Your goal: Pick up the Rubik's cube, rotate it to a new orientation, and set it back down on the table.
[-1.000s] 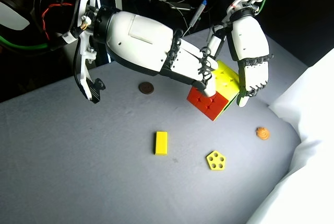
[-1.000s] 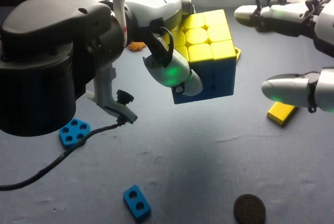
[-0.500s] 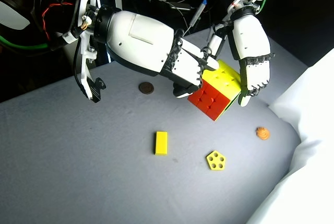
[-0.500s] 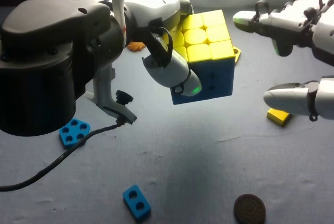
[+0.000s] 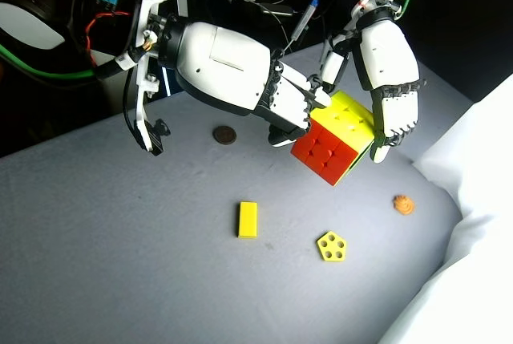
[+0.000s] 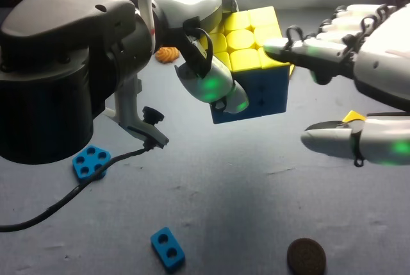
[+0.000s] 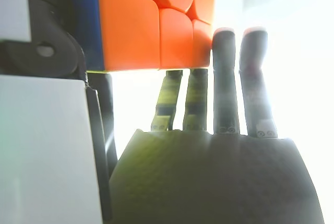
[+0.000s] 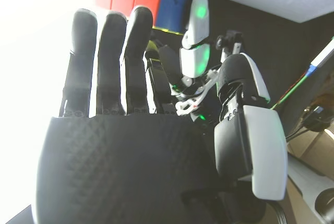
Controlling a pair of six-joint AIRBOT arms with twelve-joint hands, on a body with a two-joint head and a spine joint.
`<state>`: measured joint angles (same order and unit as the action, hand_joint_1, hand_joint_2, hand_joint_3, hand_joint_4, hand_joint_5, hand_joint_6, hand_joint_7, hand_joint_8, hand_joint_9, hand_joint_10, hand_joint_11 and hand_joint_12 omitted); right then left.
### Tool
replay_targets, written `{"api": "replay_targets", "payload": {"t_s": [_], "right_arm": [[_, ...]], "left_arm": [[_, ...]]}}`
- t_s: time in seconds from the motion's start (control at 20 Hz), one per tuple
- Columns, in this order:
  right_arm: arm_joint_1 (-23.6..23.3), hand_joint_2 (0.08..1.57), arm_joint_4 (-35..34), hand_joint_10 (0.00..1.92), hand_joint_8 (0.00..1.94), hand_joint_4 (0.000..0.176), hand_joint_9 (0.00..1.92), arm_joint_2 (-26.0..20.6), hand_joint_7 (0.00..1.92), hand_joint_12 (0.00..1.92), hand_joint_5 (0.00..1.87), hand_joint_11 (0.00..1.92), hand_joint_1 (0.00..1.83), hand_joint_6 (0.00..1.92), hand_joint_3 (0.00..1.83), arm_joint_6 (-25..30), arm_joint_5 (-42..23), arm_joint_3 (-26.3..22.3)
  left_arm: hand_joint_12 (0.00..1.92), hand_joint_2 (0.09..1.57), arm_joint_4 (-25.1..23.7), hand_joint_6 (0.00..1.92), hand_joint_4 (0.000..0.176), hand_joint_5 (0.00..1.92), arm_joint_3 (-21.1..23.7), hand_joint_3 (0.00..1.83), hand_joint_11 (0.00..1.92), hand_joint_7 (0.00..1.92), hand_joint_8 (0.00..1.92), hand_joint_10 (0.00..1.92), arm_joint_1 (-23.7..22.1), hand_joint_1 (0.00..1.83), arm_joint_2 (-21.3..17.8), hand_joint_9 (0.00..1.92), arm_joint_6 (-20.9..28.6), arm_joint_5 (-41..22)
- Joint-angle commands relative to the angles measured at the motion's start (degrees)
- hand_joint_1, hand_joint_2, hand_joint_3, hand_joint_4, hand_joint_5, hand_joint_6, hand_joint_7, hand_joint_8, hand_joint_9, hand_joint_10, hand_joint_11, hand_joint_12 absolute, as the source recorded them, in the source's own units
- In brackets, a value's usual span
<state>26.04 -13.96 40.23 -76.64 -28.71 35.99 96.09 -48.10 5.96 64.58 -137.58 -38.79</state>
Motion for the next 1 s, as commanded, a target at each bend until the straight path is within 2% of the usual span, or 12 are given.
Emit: {"api": "replay_targets", "payload": {"t_s": [0.0,0.35,0.45,0.6,0.7,0.85,0.95], "right_arm": [[0.0,1.23,0.4,1.83,1.36,0.0,0.28,0.0,0.34,1.92,0.13,0.23,0.19,0.01,0.0,0.0,-7.3,0.2],[0.8,1.24,-0.9,1.8,1.42,0.0,0.31,0.9,0.33,1.92,0.12,0.26,0.14,0.01,0.0,-0.1,-7.8,0.4],[0.9,1.23,-1.0,1.8,1.43,0.0,0.32,1.2,0.35,1.92,0.13,0.26,0.18,0.01,0.0,-0.1,-7.6,0.4],[1.3,1.24,-1.1,1.88,1.52,0.0,0.31,1.5,0.31,1.92,0.11,0.28,0.17,0.01,0.0,-0.1,-7.4,0.4],[1.4,1.23,-1.5,1.84,1.48,0.0,0.31,1.7,0.34,1.92,0.11,0.27,0.17,0.01,0.0,-0.4,-7.1,0.5],[1.6,1.23,-2.2,1.77,1.42,0.0,0.34,2.3,0.35,1.92,0.13,0.27,0.14,0.01,0.0,-1.5,-7.1,0.9],[1.8,1.25,-2.5,1.86,1.49,0.0,0.27,2.8,0.28,1.92,0.1,0.24,0.08,0.0,0.0,-1.6,-7.0,1.2]], "left_arm": [[1.92,1.4,-4.0,1.55,0.0,0.49,0.0,0.0,0.26,0.52,1.92,1.92,-0.5,1.07,-0.4,0.25,0.5,-0.4],[1.92,1.42,-4.0,1.64,0.0,0.44,-0.2,0.0,0.26,0.51,1.92,1.92,-0.3,1.04,-0.4,0.24,0.5,-0.4],[1.92,1.4,-4.1,1.55,0.0,0.49,-0.3,0.0,0.26,0.52,1.92,1.92,-0.3,1.07,-0.4,0.25,0.5,-0.4],[1.92,1.4,-4.1,1.54,0.0,0.5,-0.4,0.0,0.25,0.52,1.92,1.92,-0.3,1.07,-0.4,0.25,0.5,-0.4],[1.92,1.43,-4.1,1.66,0.0,0.43,-0.5,0.01,0.24,0.5,1.92,1.92,-0.3,1.02,-0.4,0.23,0.5,-0.4],[1.92,1.41,-4.1,1.6,0.0,0.46,-0.5,0.0,0.26,0.52,1.92,1.92,-0.3,1.05,-0.4,0.26,0.5,-0.4],[1.92,1.42,-4.1,1.62,0.0,0.46,-0.6,0.0,0.25,0.51,1.92,1.92,-0.4,1.04,-0.4,0.26,0.5,-0.4]]}}
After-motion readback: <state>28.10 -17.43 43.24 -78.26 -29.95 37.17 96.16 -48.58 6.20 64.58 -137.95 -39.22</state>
